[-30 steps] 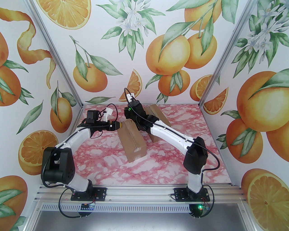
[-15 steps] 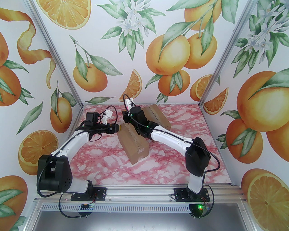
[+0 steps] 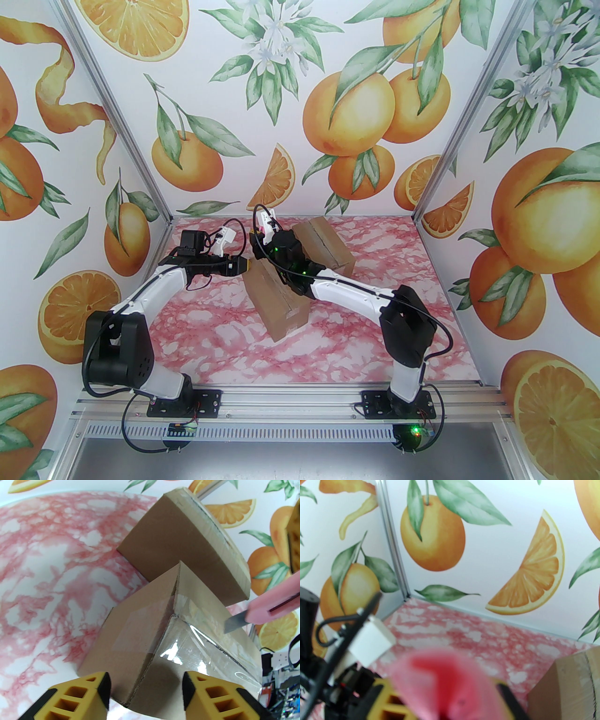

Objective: Unpack the express box

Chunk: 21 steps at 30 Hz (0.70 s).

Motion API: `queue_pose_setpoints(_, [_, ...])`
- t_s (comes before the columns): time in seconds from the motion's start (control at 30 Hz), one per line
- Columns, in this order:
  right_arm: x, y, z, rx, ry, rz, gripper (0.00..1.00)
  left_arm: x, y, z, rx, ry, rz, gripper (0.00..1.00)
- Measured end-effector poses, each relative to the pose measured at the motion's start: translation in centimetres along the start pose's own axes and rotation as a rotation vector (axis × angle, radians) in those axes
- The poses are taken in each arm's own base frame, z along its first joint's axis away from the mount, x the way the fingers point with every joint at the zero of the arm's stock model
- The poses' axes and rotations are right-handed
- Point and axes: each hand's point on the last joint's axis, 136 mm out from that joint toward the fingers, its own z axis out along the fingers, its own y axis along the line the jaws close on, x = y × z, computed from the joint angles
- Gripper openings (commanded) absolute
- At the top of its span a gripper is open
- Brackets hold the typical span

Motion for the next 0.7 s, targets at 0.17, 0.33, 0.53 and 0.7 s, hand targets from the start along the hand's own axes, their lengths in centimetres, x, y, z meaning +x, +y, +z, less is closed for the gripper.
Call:
queue_pose_setpoints(0.17, [-0.8, 0.9, -0.1, -0.025, -0.033, 0.003, 0.00, -0.1, 0.0, 0.0, 0.009, -0.002, 0.001, 0.46])
queue_pose_setpoints(0.33, [-1.1, 1.2, 0.4, -0.029, -0.054, -0.003, 0.00, -0.3, -0.1, 0.1, 0.019, -0.009, 0.005, 0.44])
queue_pose_setpoints(0.53, [-0.5, 1.1, 0.8, -0.026, -0.059, -0.019, 0.00, -0.3, -0.1, 0.2, 0.030, -0.010, 0.005, 0.41])
queue_pose_setpoints(0.7, [-0.7, 0.9, 0.9, -0.013, -0.082, -0.031, 0.00, -0.3, -0.1, 0.3, 0.038, -0.009, 0.005, 0.40])
